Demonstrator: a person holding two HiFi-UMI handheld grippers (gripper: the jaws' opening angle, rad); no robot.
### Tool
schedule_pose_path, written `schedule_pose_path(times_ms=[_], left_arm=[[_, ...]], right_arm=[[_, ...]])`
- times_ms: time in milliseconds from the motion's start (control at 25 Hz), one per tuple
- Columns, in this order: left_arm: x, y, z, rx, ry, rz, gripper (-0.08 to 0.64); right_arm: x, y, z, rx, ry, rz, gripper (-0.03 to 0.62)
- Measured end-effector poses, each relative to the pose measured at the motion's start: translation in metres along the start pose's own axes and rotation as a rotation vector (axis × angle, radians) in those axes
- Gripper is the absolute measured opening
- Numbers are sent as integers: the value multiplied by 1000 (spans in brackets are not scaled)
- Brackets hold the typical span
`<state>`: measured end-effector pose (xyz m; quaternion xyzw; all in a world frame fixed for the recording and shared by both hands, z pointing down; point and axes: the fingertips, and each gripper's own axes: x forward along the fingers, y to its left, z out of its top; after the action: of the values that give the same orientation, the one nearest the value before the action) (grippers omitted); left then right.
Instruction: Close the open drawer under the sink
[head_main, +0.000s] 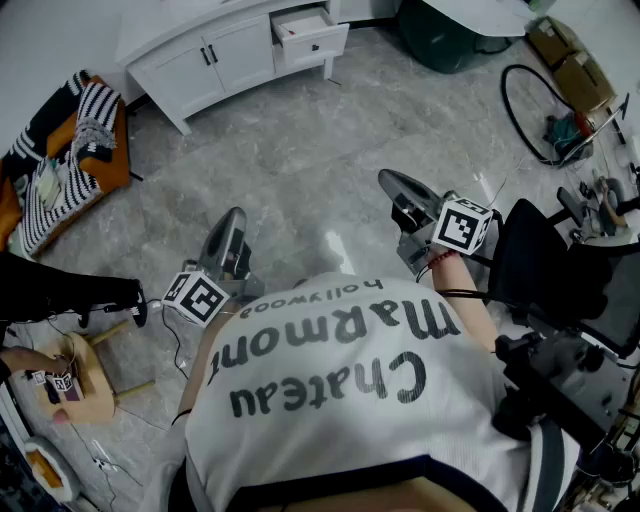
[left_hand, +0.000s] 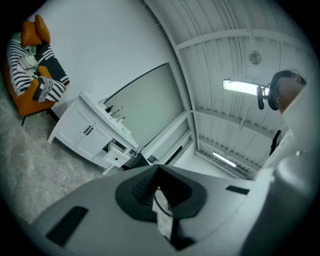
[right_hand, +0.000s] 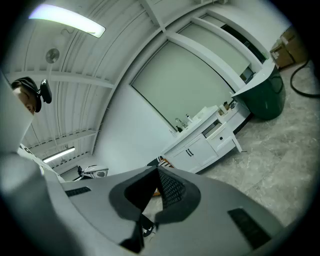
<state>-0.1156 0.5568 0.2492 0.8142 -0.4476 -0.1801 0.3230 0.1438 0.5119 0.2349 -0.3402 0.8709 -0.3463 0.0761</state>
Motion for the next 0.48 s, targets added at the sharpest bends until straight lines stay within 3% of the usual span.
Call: schedule_pose_path(times_ms=[480], left_arm=[[-1, -1, 1, 20, 16, -7, 9]], right_arm=[[-3, -6, -1, 22, -23, -10, 12]])
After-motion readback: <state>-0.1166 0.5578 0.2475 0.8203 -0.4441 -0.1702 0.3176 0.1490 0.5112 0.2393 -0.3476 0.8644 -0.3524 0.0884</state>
